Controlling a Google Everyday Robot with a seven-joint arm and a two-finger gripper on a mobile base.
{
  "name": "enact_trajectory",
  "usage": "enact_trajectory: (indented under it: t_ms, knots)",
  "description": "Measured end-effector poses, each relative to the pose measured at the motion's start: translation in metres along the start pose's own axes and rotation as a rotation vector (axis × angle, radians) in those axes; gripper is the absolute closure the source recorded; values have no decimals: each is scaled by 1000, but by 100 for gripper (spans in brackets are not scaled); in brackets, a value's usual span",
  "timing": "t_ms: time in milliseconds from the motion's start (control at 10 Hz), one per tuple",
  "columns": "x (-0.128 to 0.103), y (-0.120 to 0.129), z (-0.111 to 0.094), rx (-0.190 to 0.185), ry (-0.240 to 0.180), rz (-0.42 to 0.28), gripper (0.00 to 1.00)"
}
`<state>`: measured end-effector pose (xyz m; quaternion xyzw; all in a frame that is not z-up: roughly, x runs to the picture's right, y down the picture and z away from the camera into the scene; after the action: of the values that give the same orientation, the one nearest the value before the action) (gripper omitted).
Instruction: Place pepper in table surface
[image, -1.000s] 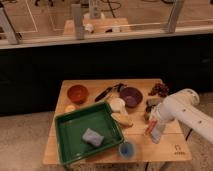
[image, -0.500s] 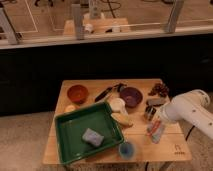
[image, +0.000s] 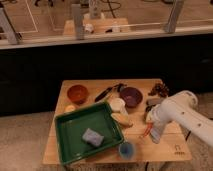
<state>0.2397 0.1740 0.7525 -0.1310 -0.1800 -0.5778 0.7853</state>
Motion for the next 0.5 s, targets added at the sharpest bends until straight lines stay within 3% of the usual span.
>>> enact_trajectory:
  t_ms: [500]
  knots:
    - [-38,-40,21,84,27,-289,99]
